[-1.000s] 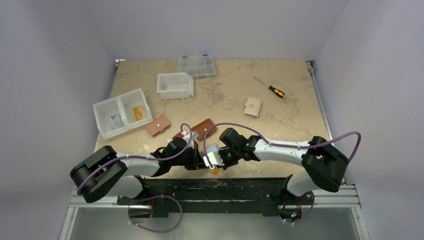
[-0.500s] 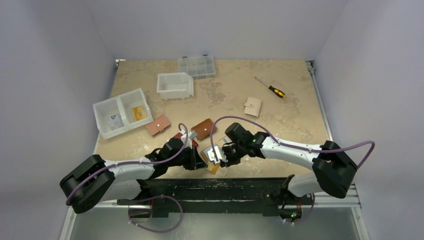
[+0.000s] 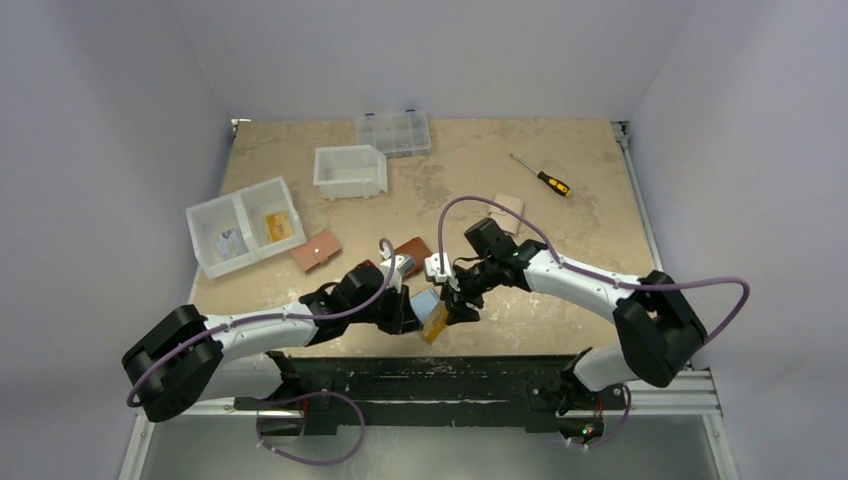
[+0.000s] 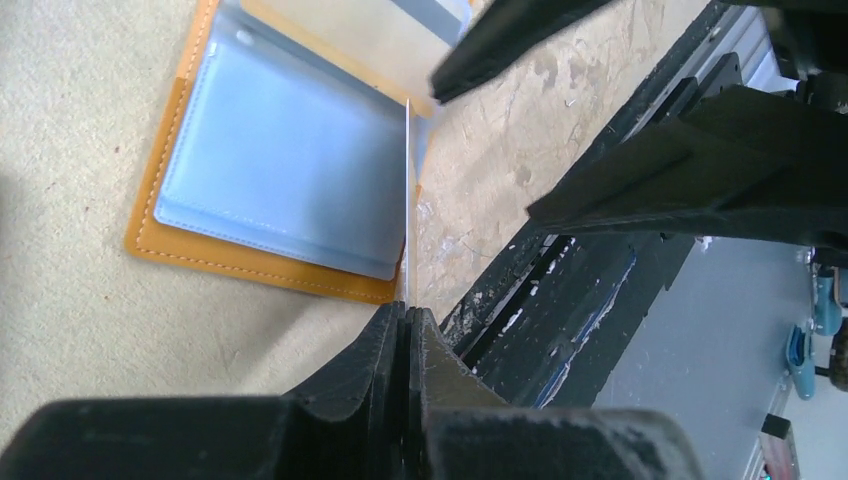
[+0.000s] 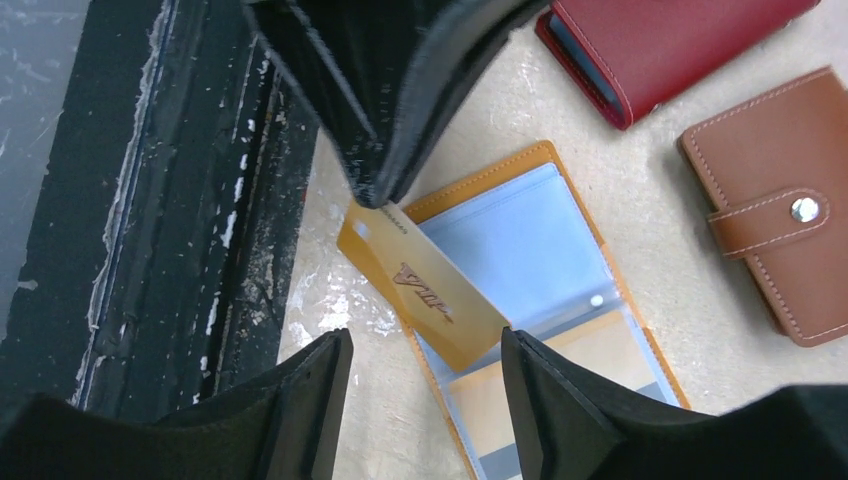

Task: Take the credit cards out of the card holder
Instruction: Pick up the credit card from the card holder.

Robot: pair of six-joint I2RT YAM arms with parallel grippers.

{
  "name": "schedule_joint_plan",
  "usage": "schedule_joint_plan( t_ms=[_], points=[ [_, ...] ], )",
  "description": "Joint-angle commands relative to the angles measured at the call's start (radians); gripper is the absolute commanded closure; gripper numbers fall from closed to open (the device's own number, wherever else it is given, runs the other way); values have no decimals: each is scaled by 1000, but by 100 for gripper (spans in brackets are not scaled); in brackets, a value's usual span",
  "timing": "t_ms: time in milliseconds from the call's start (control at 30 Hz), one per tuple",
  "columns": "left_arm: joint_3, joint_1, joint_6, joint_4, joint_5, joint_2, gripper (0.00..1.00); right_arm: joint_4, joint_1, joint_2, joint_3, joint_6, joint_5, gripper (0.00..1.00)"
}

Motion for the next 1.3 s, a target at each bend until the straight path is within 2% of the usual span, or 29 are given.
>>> schedule_joint_plan(
  t_ms=[0,467,700,800,1267],
  points=[
    [51,-20,71,-50,-32,-2,100,-22,-21,64,57,65,-32,35],
    [95,-74,102,-43,-37,17,100,-37,-36,160,89,95,-44,36],
    [115,-95,105,-40,-48,36,100,-101,-36,192,119,32,-88,50],
    [119,-100,107,-34,-52,36,100,-122,-35,195,123,21,-98,52],
    [38,-108,73,49,-66,-1,100,-58,-87,156,102,86,-120,42]
  ],
)
